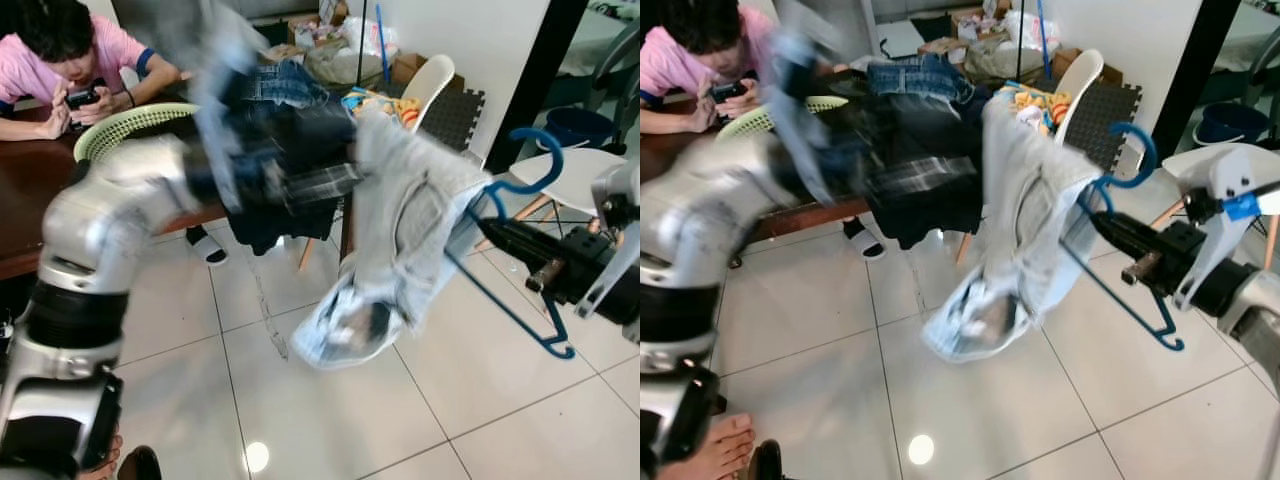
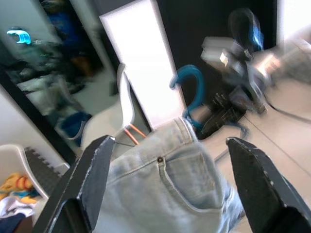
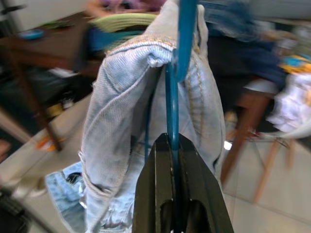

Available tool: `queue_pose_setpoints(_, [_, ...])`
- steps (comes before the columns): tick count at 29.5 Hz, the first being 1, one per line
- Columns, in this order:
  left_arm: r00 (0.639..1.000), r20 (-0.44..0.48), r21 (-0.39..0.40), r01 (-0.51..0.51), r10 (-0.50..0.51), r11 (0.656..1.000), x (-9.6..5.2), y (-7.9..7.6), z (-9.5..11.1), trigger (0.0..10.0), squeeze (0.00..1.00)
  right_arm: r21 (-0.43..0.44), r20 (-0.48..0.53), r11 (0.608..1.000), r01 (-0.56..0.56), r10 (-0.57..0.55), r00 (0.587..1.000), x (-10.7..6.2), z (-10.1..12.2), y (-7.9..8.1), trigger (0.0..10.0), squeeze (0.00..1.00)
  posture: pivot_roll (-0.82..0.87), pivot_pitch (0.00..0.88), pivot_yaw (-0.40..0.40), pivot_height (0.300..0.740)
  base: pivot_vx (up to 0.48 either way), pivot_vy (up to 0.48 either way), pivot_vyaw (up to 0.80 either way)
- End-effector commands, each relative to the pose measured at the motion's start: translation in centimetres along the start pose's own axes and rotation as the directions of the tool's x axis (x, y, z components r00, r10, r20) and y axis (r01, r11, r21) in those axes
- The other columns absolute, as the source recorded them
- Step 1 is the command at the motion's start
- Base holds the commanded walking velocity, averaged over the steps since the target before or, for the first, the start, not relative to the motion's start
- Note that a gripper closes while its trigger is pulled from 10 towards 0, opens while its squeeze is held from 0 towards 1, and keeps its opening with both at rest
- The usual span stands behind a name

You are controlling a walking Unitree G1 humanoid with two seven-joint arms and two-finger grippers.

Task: Hang hanger

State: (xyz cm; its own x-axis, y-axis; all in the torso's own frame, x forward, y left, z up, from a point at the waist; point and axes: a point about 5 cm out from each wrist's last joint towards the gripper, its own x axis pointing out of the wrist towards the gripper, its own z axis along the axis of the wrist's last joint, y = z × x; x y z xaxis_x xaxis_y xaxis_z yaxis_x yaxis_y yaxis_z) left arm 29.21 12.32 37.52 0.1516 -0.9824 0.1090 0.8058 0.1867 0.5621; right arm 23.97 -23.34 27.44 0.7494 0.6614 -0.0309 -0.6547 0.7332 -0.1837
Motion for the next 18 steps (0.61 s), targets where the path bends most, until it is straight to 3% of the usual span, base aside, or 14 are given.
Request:
queue_pose_setpoints(1, [0.990,-0.122,0.028,0.073,-0.069,0.997,-0.8,0.3,-1.0,10.0,0.00,-0.071,0.039,0.993,-0.089,0.092,0.995,0.4,1.2,1.3,10.0,0.00,-0.02,0.086,0.053,0.740,0.000,0.000,0.00])
queue_pose_setpoints(2, [0.969,-0.216,0.047,0.132,-0.119,0.990,-1.3,0.6,-1.9,10.0,0.00,-0.088,0.034,0.986,-0.139,0.143,0.989,0.8,1.4,2.0,10.0,0.00,-0.02,0.085,0.056,0.740,0.000,0.000,0.00])
queue_pose_setpoints(7, [0.919,-0.327,0.053,0.252,-0.221,0.966,-1.7,0.5,-2.9,10.0,0.00,-0.113,0.041,0.970,-0.215,0.221,0.974,1.4,1.9,3.2,10.0,0.00,-0.01,0.083,0.060,0.740,0.000,0.000,0.00])
queue_pose_setpoints(9, [0.876,-0.394,0.085,0.335,-0.277,0.938,-1.5,0.3,-3.7,10.0,0.00,-0.136,0.062,0.952,-0.273,0.284,0.957,1.8,2.5,4.2,10.0,0.00,-0.02,0.079,0.067,0.740,0.000,0.000,0.00])
queue_pose_setpoints(18, [0.841,-0.423,0.103,0.414,-0.337,0.904,-0.7,0.2,-5.0,10.0,0.00,-0.188,0.074,0.908,-0.375,0.394,0.916,2.0,3.5,6.0,10.0,0.00,-0.03,0.077,0.075,0.740,0.000,0.000,0.00])
